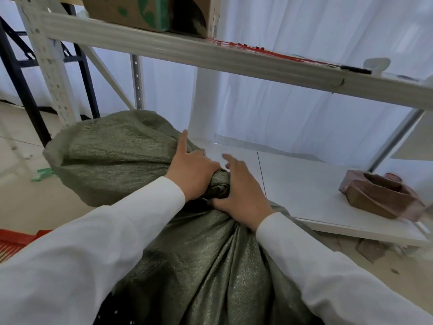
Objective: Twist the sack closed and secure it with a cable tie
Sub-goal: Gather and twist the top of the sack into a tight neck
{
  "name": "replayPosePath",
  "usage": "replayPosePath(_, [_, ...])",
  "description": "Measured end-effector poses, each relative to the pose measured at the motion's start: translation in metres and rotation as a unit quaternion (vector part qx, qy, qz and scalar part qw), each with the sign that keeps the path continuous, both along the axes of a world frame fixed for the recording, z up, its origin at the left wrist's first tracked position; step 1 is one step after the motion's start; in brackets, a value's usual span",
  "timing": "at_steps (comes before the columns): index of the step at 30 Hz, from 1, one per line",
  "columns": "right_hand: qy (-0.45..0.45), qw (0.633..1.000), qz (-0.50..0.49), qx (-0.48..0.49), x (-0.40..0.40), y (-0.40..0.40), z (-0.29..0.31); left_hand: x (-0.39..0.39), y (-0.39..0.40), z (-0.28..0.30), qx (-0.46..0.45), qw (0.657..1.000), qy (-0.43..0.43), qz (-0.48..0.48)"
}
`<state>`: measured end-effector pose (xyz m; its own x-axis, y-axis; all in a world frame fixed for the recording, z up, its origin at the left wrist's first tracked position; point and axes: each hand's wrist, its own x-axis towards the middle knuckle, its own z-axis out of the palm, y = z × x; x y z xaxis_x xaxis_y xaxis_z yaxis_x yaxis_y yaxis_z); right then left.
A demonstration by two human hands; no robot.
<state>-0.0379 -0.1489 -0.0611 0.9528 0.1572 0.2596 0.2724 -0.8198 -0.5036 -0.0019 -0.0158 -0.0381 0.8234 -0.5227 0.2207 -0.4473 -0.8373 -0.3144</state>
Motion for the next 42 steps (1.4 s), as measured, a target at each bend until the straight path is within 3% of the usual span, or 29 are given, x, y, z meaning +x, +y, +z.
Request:
replayPosePath(3, [0.005,0.997,-0.015,-0.076,0.004,0.011,-0.008,0.002,0.000,-0.007,0.019,1.000,0.005,0.015])
replayPosePath(7, [0.048,0.996,-0.045,-0.058,0.015,0.010,-0.003,0.001,0.007,-0.014,-0.025,0.999,-0.029,0.006])
replayPosePath(12, [0.157,0.976,-0.054,0.143,0.032,-0.002,-0.011,-0.008,0.016,-0.022,-0.066,0.977,-0.193,-0.066])
replayPosePath(15, [0.180,0.933,-0.056,0.306,0.032,-0.003,-0.015,-0.015,0.013,-0.031,-0.067,0.968,-0.202,-0.131])
replayPosePath(18, [0.180,0.912,-0.038,0.367,0.029,-0.003,-0.015,-0.016,0.017,-0.041,-0.035,0.968,-0.197,-0.150])
replayPosePath(32, [0.283,0.887,0.034,0.364,0.010,-0.011,0.002,-0.004,0.009,-0.018,0.018,0.994,-0.068,-0.088])
replayPosePath(37, [0.296,0.878,0.046,0.372,0.010,-0.012,0.007,-0.002,0.010,-0.015,0.006,0.990,-0.066,-0.124])
replayPosePath(40, [0.292,0.892,0.042,0.343,0.008,-0.007,0.011,0.002,0.009,-0.011,-0.005,0.995,0.010,-0.102])
replayPosePath(42, [0.262,0.927,0.014,0.269,0.006,0.000,0.013,0.003,0.009,-0.007,0.010,0.996,0.030,-0.080])
